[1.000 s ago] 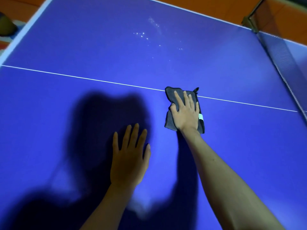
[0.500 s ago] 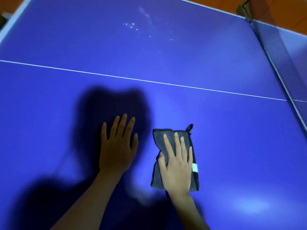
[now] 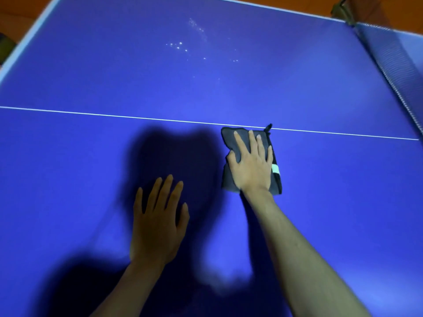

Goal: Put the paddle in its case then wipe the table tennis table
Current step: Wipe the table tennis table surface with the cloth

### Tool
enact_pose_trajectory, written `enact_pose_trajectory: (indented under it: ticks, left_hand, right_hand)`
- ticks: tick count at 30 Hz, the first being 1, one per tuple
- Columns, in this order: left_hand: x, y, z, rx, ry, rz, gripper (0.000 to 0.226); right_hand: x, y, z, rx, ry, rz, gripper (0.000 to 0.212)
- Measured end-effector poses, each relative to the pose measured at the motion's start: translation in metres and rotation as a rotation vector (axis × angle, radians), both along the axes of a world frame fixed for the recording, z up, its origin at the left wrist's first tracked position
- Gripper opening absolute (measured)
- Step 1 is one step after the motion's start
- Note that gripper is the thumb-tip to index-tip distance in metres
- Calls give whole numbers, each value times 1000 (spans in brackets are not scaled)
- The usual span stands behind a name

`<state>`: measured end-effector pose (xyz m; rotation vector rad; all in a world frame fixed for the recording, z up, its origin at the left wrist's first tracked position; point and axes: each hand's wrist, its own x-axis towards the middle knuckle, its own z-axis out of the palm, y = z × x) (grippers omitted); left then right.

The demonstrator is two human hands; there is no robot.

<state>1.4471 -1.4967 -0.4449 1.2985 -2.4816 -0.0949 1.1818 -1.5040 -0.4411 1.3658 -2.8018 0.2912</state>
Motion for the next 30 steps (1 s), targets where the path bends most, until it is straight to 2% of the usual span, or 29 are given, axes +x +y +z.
enact_pose_trajectory:
  ticks: [8, 14, 16, 21, 30]
  left_hand:
    - [-1, 0, 1, 54, 36, -39, 55]
    - [10, -8, 8, 208, 346, -74, 45]
    - [25, -18, 13, 213, 317, -124, 45]
    - [104, -68, 22, 227, 212, -84, 48]
    - [280, -158, 20, 246, 171, 43, 49]
  right_hand:
    - [-10, -15, 2, 25, -70, 14, 60]
    - [32, -24, 5, 45, -61, 41, 58]
    - [50, -33, 6, 54, -69, 14, 57]
    - [107, -75, 9, 57, -90, -49, 57]
    - [280, -188, 6, 52, -52, 39, 58]
